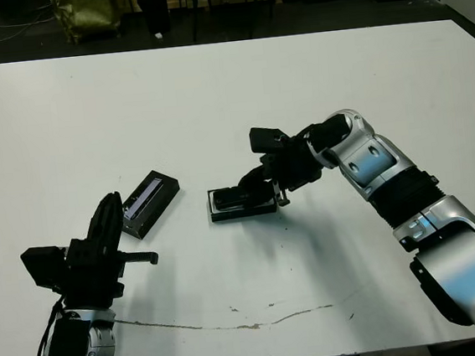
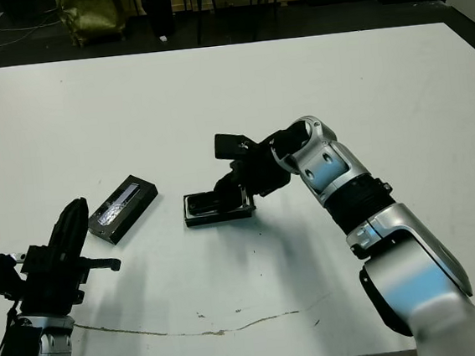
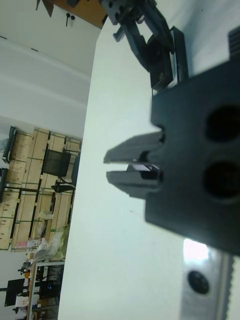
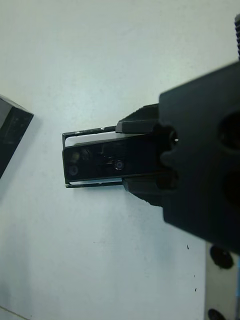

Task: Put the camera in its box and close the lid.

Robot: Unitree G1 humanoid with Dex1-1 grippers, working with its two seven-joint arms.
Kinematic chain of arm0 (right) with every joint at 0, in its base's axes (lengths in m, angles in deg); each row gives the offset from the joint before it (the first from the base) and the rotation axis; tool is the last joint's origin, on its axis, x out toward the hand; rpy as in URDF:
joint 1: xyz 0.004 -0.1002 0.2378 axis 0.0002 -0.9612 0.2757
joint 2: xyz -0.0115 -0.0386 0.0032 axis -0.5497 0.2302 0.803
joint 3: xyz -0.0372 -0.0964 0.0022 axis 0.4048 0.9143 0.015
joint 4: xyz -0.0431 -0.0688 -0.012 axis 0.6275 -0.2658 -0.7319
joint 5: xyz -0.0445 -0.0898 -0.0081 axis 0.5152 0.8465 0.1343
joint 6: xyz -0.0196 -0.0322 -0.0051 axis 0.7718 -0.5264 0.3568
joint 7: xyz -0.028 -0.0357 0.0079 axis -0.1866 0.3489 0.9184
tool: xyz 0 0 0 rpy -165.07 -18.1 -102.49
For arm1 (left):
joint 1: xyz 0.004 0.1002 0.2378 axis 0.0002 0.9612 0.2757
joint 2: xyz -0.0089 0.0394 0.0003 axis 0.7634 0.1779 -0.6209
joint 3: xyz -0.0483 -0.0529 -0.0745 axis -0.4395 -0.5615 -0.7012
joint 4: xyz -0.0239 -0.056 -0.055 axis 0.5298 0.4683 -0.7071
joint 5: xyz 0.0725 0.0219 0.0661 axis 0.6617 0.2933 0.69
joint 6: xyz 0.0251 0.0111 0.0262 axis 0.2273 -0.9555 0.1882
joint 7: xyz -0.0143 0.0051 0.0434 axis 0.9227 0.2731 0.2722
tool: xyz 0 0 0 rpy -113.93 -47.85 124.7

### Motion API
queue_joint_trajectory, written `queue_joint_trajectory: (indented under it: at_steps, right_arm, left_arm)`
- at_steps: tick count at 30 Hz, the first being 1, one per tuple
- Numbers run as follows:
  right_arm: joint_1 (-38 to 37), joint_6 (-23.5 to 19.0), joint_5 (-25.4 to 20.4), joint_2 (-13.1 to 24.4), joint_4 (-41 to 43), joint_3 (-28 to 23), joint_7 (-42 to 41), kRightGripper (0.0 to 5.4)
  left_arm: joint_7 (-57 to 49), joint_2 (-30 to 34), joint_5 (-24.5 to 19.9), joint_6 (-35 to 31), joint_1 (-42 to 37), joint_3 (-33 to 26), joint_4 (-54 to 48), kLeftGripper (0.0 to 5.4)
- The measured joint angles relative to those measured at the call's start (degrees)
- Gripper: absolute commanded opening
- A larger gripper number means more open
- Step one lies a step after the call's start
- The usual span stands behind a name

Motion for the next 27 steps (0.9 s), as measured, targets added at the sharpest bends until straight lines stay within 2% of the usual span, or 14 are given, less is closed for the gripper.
queue_joint_trajectory:
  at_steps: [14,19,27]
  right_arm:
    - [-0.28,0.02,0.33,0.03,0.47,0.25,0.80,0.50]
    - [-0.30,2.39,0.91,0.05,0.17,0.49,1.37,0.50]
    - [-0.76,3.64,1.01,0.05,0.00,0.26,1.92,0.50]
  left_arm:
    - [-0.69,0.01,0.18,-0.27,0.41,0.30,-0.32,0.00]
    - [-0.97,0.01,0.15,-0.78,0.75,0.37,-0.67,0.00]
    - [-0.41,0.02,-0.28,-0.78,0.75,0.35,-0.67,0.00]
